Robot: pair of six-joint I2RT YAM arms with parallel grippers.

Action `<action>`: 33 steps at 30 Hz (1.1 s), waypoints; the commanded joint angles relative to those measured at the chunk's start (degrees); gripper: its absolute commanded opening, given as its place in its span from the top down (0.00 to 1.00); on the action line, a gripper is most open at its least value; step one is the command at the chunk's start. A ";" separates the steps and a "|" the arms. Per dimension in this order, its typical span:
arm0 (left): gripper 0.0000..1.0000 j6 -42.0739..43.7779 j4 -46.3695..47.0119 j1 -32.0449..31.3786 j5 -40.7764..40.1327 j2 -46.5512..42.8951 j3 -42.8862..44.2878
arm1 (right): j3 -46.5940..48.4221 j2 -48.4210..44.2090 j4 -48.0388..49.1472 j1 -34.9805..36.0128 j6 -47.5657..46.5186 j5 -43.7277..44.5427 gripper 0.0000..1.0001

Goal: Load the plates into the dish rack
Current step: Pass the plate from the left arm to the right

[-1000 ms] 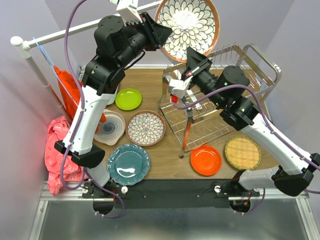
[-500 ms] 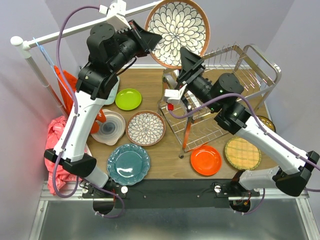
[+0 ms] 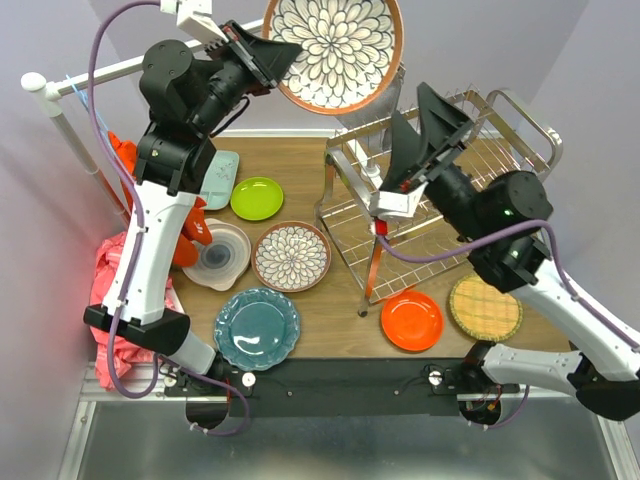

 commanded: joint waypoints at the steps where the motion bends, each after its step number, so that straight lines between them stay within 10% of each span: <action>1: 1.00 -1.21 10.04 1.94 0.57 -2.54 3.22 | -0.61 -3.04 1.58 0.51 7.90 1.63 0.05; 18: 1.00 12.59 14.69 2.03 4.96 -5.70 0.94 | 29.62 6.88 -20.74 0.42 92.85 11.31 0.09; 33: 1.00 11.80 22.60 2.03 12.43 -10.88 -7.14 | 43.70 17.52 -27.60 -1.42 116.90 12.19 0.20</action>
